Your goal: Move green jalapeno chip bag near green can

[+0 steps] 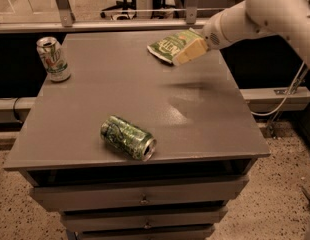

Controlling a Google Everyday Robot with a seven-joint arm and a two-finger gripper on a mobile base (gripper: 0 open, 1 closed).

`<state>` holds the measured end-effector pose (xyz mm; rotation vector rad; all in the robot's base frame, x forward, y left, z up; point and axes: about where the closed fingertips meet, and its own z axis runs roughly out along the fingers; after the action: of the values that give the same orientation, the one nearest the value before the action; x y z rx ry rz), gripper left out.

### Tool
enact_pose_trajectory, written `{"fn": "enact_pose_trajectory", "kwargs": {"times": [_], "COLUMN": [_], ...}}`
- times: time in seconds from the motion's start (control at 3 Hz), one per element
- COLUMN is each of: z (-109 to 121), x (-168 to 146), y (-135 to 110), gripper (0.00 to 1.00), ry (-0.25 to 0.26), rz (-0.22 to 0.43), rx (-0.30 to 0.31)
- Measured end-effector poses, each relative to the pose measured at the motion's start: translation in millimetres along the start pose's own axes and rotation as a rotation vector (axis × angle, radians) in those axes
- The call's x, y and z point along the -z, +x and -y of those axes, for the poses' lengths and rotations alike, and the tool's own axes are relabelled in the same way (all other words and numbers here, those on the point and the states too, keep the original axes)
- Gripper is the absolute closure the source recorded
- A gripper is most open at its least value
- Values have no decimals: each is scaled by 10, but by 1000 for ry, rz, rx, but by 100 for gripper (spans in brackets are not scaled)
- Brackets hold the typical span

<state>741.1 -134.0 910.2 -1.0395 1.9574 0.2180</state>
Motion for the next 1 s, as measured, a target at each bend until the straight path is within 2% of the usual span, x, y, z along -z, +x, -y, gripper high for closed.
{"fn": "enact_pose_trajectory", "kwargs": {"times": [0.33,0.67,1.0], "z": [153,437,581], "x": [-300,-709,-848], "y": [-84,-35,35], "gripper": [0,0,2], "ry": [58,170,214], "rz": [30,17,3], "rx": [-53,-76,-90]}}
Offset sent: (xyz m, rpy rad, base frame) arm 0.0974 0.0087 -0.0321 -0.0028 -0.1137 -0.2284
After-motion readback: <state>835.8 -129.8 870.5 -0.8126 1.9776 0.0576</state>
